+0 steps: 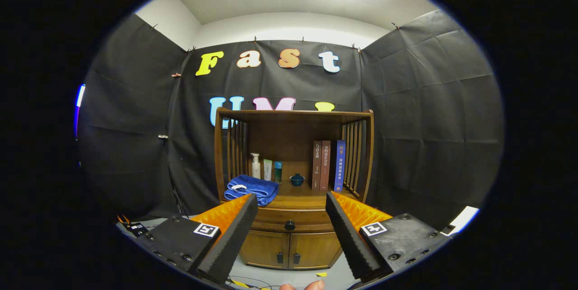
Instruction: Pull open the drawer, take out the items inside it, and place them on the countertop above the cabinet.
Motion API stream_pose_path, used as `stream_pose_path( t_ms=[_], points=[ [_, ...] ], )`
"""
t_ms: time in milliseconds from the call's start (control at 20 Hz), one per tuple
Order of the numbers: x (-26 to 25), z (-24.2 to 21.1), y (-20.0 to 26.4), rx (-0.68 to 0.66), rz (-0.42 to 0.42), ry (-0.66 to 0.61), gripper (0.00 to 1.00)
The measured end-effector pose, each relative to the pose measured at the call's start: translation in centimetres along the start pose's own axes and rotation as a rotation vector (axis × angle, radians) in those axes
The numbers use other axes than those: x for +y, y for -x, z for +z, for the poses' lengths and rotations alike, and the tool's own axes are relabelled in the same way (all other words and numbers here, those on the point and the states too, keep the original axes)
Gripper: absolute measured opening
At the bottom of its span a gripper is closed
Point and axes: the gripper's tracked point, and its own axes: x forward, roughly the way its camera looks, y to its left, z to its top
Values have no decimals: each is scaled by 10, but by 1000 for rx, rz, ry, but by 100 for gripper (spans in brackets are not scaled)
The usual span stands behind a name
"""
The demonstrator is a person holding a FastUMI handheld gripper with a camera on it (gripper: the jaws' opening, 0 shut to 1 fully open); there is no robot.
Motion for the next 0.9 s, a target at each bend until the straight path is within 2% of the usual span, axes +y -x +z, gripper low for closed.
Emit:
stream_pose_path(
  t_ms=[200, 350, 750, 900],
  points=[
    [-3, -26, -29, 18, -17, -7, 99],
    [-3, -61, -69, 55, -17, -4, 99],
    [0, -210, -173, 241, -11, 2, 99],
    [-5, -253, -207, 280, -25, -8, 99]
  ],
)
